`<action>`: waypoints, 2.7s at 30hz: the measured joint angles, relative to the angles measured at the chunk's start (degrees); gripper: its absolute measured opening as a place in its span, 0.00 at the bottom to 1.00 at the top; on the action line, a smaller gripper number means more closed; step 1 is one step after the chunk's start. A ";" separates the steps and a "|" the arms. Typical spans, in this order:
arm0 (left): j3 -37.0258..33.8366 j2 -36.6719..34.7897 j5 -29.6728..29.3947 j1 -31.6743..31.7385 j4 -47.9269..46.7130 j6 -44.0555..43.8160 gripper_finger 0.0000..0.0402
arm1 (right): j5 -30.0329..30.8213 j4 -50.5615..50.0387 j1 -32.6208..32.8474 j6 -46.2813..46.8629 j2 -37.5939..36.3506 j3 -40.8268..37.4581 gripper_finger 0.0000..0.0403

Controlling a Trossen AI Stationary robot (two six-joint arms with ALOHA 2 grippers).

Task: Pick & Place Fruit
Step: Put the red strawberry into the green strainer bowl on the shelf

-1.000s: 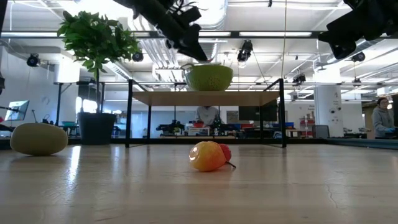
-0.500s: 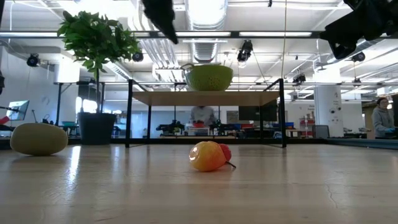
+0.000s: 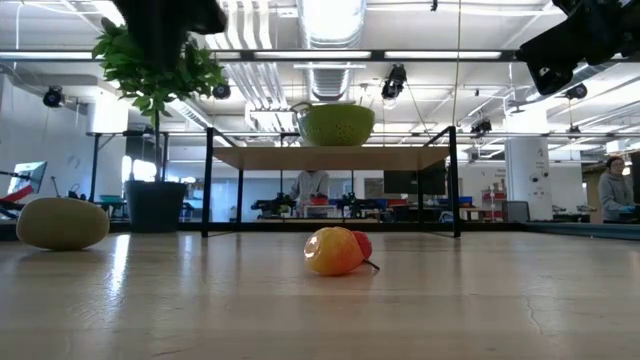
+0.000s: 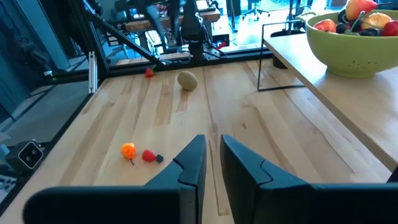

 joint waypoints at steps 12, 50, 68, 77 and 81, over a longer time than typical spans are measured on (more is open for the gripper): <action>-11.57 -1.21 1.47 -20.28 -1.78 -18.40 0.33 | 0.00 0.00 0.00 0.00 0.00 0.00 0.14; -42.00 -1.31 29.63 -25.99 33.76 -51.19 0.45 | 0.00 0.00 0.01 0.00 0.00 0.00 0.42; -44.41 -1.69 40.24 -25.90 27.36 -48.49 0.54 | 0.01 -0.01 0.01 0.00 0.00 0.00 0.50; -48.87 -1.68 40.02 -26.49 27.34 -48.07 0.54 | 0.02 0.00 0.00 0.00 0.00 0.00 0.47; -50.84 -1.68 40.01 -26.56 27.45 -49.08 0.54 | 0.01 0.00 0.01 0.00 -0.01 0.00 0.44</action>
